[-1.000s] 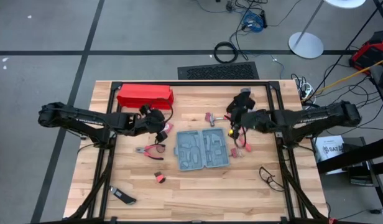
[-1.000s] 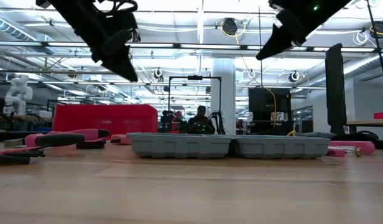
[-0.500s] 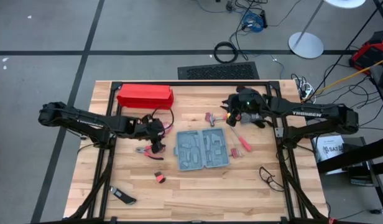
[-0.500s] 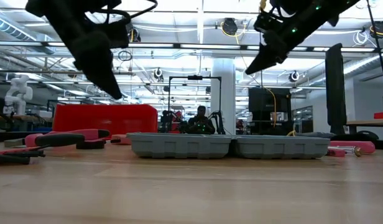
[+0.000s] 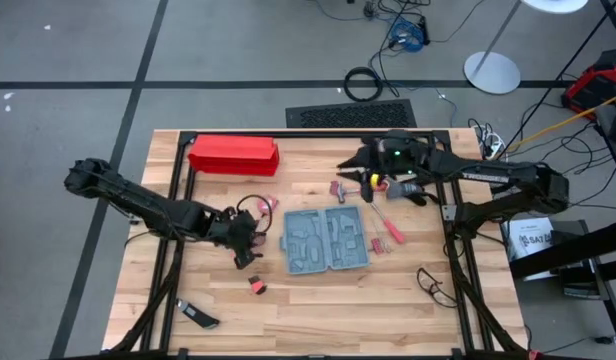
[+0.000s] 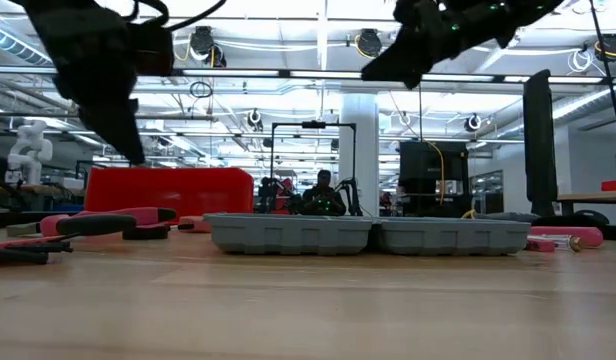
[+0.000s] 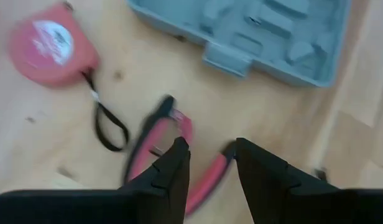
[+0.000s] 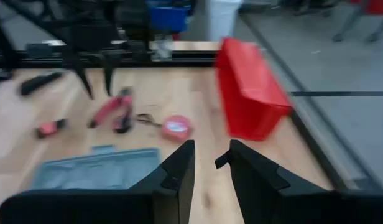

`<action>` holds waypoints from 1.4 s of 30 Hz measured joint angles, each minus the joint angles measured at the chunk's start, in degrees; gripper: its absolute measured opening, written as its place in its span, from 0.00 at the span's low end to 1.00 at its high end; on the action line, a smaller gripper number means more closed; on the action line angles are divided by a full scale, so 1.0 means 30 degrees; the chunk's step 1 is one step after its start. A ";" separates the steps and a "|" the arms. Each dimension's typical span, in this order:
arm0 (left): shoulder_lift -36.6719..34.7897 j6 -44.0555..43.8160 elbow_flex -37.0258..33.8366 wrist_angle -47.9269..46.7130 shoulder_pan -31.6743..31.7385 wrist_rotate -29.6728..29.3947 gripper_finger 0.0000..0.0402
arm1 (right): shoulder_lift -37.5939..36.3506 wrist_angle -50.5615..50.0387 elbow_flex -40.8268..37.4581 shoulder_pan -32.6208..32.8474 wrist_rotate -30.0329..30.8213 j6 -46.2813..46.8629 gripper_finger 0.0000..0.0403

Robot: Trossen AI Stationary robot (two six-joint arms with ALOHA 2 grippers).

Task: Prefit tool cases
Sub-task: Put the orange hammer into the gray pre-fit tool case

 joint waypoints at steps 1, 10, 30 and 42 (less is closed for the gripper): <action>0.0000 -0.0377 0.0000 -0.0038 -0.0285 0.0171 0.33 | 0.0620 0.0051 0.0253 0.0220 -0.0296 -0.0007 0.23; 0.0000 -0.4456 0.0000 -0.3154 -0.2557 0.0530 0.30 | 0.7484 -0.2348 0.5453 0.1621 -0.0421 -0.2959 0.23; 0.0000 -0.5335 0.0000 -0.2198 -0.3843 -0.2242 0.26 | 0.9249 -0.8572 0.7289 0.2084 0.4442 -0.4937 0.23; 0.2410 -0.5468 0.0000 -0.1507 -0.3782 -0.3777 0.52 | 0.6611 -1.5890 0.7282 -0.2148 0.4637 -0.4111 0.23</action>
